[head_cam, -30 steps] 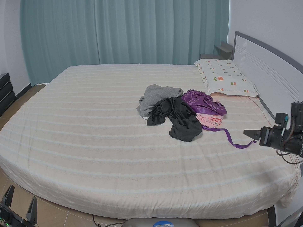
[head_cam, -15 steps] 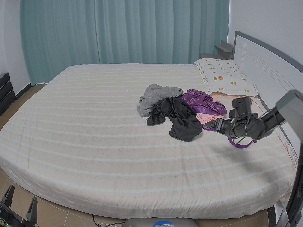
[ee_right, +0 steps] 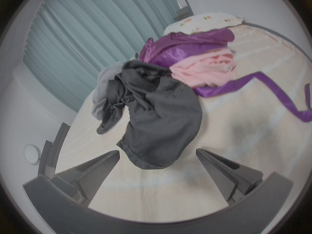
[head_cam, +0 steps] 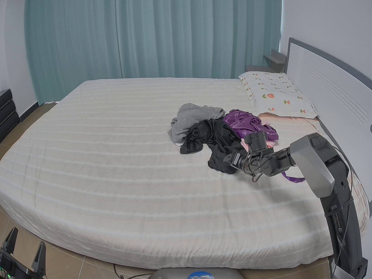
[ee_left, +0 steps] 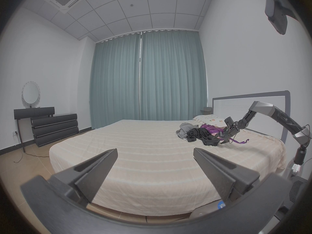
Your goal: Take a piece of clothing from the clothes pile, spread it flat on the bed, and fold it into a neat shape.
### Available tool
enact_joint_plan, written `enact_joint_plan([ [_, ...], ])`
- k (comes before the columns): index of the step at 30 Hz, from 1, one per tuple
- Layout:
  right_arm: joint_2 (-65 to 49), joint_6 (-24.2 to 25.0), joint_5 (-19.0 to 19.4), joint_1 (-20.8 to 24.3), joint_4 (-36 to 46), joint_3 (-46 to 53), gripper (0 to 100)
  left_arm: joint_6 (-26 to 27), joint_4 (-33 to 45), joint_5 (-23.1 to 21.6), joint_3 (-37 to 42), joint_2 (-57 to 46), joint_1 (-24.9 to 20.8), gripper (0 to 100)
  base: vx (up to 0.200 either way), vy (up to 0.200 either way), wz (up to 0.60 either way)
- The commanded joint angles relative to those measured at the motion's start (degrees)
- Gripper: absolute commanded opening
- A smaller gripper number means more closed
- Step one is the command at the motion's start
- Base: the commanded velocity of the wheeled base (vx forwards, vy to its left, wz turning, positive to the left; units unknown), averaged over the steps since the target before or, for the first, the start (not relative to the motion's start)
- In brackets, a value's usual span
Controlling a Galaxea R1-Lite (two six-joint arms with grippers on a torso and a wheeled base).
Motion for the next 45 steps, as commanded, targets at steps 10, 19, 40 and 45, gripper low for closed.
enact_joint_plan([
  [10, 9.66, 2.18, -2.51, 0.93, 1.72, -12.42, 0, 0.0, -0.01, 0.01, 1.01, -1.01, 0.01, 100, 0.0, 0.0, 0.0],
  [19, 9.22, 2.27, -4.79, 1.01, 1.81, -12.95, 0, 0.0, -0.01, 0.01, 1.01, -1.01, 0.01, 100, 0.0, 0.0, 0.0],
  [40, -27.7, 11.32, -0.75, 3.39, -31.77, 47.35, 0, 0.0, -0.01, 0.01, 1.01, -1.01, 0.01, 100, 0.0, 0.0, 0.0],
  [45, -40.88, 11.58, 2.07, 5.85, -37.74, 62.9, 0, 0.0, -0.01, 0.01, 1.01, -1.01, 0.01, 100, 0.0, 0.0, 0.0],
])
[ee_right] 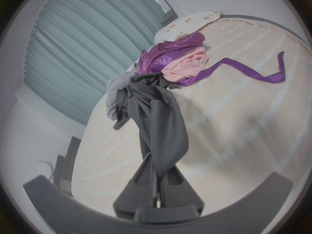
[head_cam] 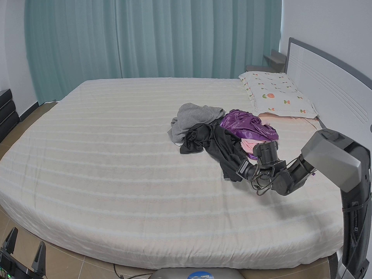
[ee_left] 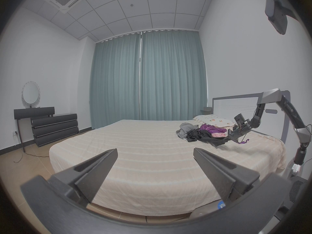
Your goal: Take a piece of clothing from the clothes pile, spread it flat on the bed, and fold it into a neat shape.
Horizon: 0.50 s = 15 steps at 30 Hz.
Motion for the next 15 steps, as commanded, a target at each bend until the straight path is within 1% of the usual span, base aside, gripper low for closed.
enact_joint_plan([
  [1, -28.84, 0.83, 4.85, 3.29, -16.49, 32.25, 0, 0.0, -0.01, 0.04, 1.01, -1.01, -0.08, 100, 0.0, 0.0, 0.0],
  [7, -43.43, 1.97, 5.55, 7.24, -17.1, 40.95, 0, 0.0, -0.01, 0.04, 1.01, -1.01, 0.01, 100, 0.0, 0.0, 0.0],
  [12, -56.7, 2.41, 5.81, 11.46, -15.87, 44.29, 0, 0.0, -0.01, 0.04, 1.01, -1.01, 0.01, 100, 0.0, 0.0, 0.0],
  [15, -61.36, 2.06, 5.99, 14.71, -14.55, 45.43, 0, 0.0, -0.01, 0.04, 1.01, -1.01, 0.01, 100, 0.0, 0.0, 0.0],
])
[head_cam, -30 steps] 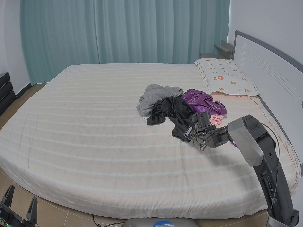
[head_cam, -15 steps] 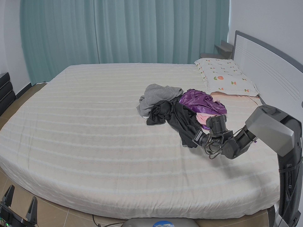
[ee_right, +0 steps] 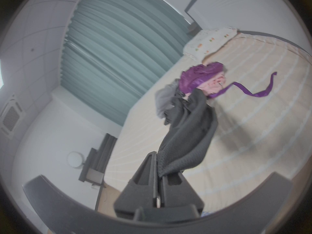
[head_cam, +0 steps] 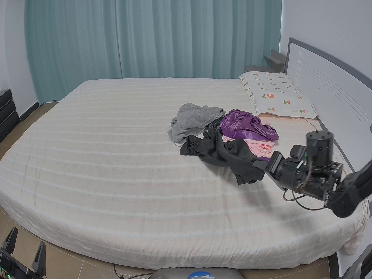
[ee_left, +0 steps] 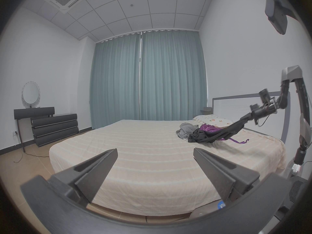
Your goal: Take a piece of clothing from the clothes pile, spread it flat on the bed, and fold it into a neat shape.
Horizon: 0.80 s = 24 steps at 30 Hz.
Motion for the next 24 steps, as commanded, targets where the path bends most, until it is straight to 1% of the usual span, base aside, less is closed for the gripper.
enact_joint_plan([
  [1, -26.03, 0.5, 1.6, 8.92, -1.08, 10.94, 0, 0.02, -0.01, 0.04, 0.99, -1.01, 0.01, 100, 0.0, 0.0, 0.0],
  [7, -28.23, -0.03, 1.77, 9.98, -0.29, 10.41, 0, 0.02, -0.01, 0.04, 0.99, -1.01, -0.08, 100, 0.0, 0.0, 0.0],
  [12, -27.79, -3.1, 3.27, 10.33, -0.29, 10.85, 0, 0.46, -0.19, -0.23, 0.99, -1.01, -0.08, 100, 0.0, 0.0, 0.0],
  [15, -28.14, -3.28, 3.36, 10.42, -0.47, 10.32, 0, 3.01, -0.37, -2.16, 0.99, -1.01, -0.08, 100, 0.0, 0.0, 0.0],
  [17, -28.14, -3.28, 3.44, 10.33, -0.47, 9.79, 0, 2.31, -0.1, -2.34, 0.99, -1.01, -0.08, 100, 0.0, 0.0, 0.0],
  [21, -27.88, -3.63, 4.15, 10.42, -0.64, 9.44, 0, 3.54, -0.45, -2.51, 0.99, -1.01, -0.08, 100, 0.0, 0.0, 0.0],
  [24, -27.88, -3.63, 4.24, 10.33, -0.64, 9.88, 0, 3.27, -0.45, -2.51, 0.99, -1.01, 0.01, 100, 0.0, 0.0, 0.0],
])
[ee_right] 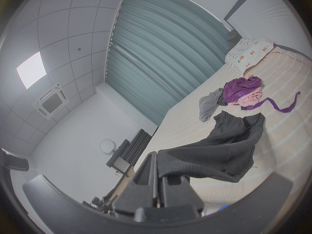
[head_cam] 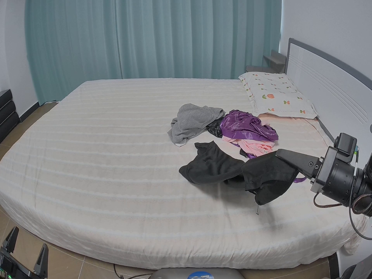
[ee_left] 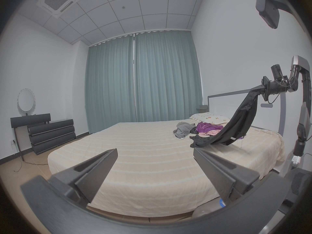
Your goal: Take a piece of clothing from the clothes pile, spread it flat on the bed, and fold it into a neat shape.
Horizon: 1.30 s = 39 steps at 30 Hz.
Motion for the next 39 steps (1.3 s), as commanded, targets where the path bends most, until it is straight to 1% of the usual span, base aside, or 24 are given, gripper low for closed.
enact_joint_plan([
  [1, 0.16, -0.05, 0.13, -0.03, -0.13, 0.34, 0, -0.6, -0.19, 0.14, 1.01, -1.01, -0.04, 100, 0.0, 0.0, 0.0],
  [3, 0.33, 0.04, 0.13, -0.03, -0.05, 0.25, 0, -2.44, -0.72, 0.05, 0.22, -1.01, -0.04, 100, 0.0, 0.0, 0.0],
  [4, 0.77, 0.04, 0.13, -0.03, -0.05, 0.16, 0, -7.28, -2.04, -0.04, -3.38, -0.57, -0.13, 100, 0.0, 0.0, 0.0],
  [5, 1.56, 0.04, 0.13, -0.03, -0.22, -0.1, 0, -12.99, -2.56, -1.27, -10.41, 2.24, -0.13, 100, 0.0, 0.0, 0.0],
  [6, 2.09, -0.05, 0.13, -0.03, -0.22, -0.19, 0, -13.96, -1.86, -2.59, -12.61, 5.05, -0.39, 100, 0.0, 0.0, 0.0],
  [8, 2.44, -0.05, 0.13, -0.03, -0.31, -0.28, 0, -14.04, -0.45, -4.78, -13.93, 9.97, -0.48, 100, 0.0, 0.0, 0.0],
  [9, 2.44, -0.05, 0.13, -0.03, -0.31, -0.19, 0, -14.04, -0.19, -5.4, -13.75, 11.73, -0.48, 100, 0.0, 0.0, 0.0],
  [13, 2.79, 0.04, 0.13, -0.12, -0.31, -0.19, 0, -13.69, -0.63, -10.76, -11.73, 22.45, -0.74, 100, 0.0, 0.0, 0.0],
  [15, 2.79, -0.05, 0.04, -0.12, -0.31, -0.19, 0, -13.16, -0.81, -11.9, -12.0, 25.0, -0.92, 100, 0.0, 0.0, 0.0],
  [16, 2.79, -0.13, -0.05, -0.12, -0.31, -0.19, 0, -12.02, -1.33, -13.75, -12.08, 29.93, -1.36, 100, 0.0, 0.0, 0.0],
  [17, 2.7, -0.13, -0.14, -0.29, -0.31, -0.19, 0, -11.58, -1.86, -14.8, -12.08, 32.74, -1.89, 100, 0.0, 0.0, 0.0],
  [19, 2.62, -0.13, -0.14, -0.56, -0.31, -0.19, 0, -11.23, -2.56, -16.21, -12.0, 37.31, -3.38, 100, 0.0, 0.0, 0.0],
  [20, 2.62, -0.13, -0.14, -1.0, -0.4, -0.45, 0, -11.32, -3.44, -16.74, -12.08, 42.41, -5.14, 100, 0.0, 0.0, 0.0],
  [22, 2.79, -0.13, -0.22, -1.61, -0.4, -0.72, 0, -11.32, -5.9, -16.65, -12.17, 49.44, -7.25, 100, 0.0, 0.0, 0.0],
  [23, 2.79, -0.13, -0.31, -1.7, -0.4, -0.8, 0, -11.49, -6.7, -16.65, -12.17, 51.11, -7.6, 100, 0.0, 0.0, 0.0],
  [26, 2.62, -0.13, -0.22, -2.4, -0.4, -0.63, 0, -11.76, -14.61, -17.0, -13.14, 64.82, -8.3, 100, 0.0, 0.0, 0.0],
  [27, 2.53, -0.13, -0.14, -2.76, -0.4, -0.72, 0, -11.41, -16.36, -17.0, -13.14, 67.63, -8.39, 100, 0.0, 0.0, 0.0],
  [29, 2.35, -0.13, -0.14, -3.46, -0.4, -0.8, 0, -11.49, -22.25, -16.65, -13.23, 74.93, -10.85, 100, 0.0, 0.0, 0.0],
  [32, 2.18, -0.4, -0.14, -3.63, -0.31, -0.8, 0, -11.67, -28.49, -15.95, -13.49, 82.75, -13.49, 100, 0.0, 0.0, 0.0],
  [34, 2.35, -0.66, 0.13, -3.81, -0.31, -0.8, 0, -11.58, -31.39, -14.98, -13.93, 87.41, -14.81, 100, 0.0, 0.0, 0.0],
  [36, 3.23, -0.66, 0.3, -4.6, -0.22, -1.42, 0, -11.76, -33.85, -13.22, -15.86, 93.73, -17.71, 100, 0.0, 0.0, 0.0],
  [39, 4.11, -0.84, 0.48, -4.95, -0.31, -2.56, 0, -11.85, -36.49, -9.35, -19.12, 101.29, -21.22, 100, 0.0, 0.0, 0.0],
])
